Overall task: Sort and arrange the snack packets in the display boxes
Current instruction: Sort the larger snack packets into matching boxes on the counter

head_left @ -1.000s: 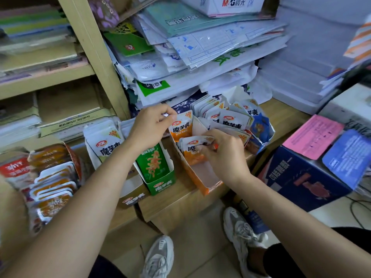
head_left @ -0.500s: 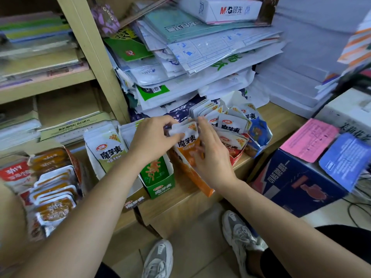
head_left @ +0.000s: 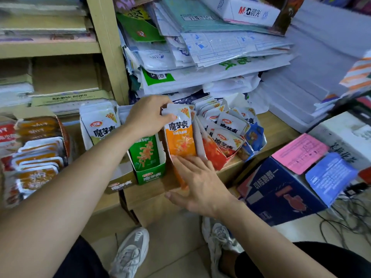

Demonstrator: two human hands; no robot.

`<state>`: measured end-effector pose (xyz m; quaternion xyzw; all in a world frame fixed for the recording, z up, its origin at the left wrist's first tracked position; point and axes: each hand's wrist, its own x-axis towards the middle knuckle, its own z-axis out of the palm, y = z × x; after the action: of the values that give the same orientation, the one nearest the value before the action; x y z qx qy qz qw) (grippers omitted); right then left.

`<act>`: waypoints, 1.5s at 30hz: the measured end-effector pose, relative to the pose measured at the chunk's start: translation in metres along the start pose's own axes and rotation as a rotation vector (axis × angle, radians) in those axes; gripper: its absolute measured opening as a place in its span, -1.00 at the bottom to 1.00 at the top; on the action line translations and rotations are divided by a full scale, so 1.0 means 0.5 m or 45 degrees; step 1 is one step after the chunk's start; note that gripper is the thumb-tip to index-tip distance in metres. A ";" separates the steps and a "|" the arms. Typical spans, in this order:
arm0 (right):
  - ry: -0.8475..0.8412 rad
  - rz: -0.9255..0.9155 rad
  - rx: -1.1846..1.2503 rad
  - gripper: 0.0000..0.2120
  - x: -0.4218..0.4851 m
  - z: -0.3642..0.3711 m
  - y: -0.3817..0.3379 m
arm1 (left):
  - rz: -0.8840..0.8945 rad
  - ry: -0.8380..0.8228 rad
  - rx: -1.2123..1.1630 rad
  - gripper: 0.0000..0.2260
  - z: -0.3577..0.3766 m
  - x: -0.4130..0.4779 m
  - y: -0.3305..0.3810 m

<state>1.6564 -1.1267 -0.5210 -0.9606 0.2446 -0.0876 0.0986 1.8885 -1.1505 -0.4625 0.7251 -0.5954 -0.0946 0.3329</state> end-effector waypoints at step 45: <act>0.017 0.101 -0.147 -0.25 0.041 0.027 -0.026 | 0.244 0.067 0.073 -0.71 -0.044 -0.051 -0.018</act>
<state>1.6831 -1.1237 -0.5286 -0.9536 0.2878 -0.0759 0.0447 1.9006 -1.1183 -0.4578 0.6761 -0.6557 -0.0263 0.3351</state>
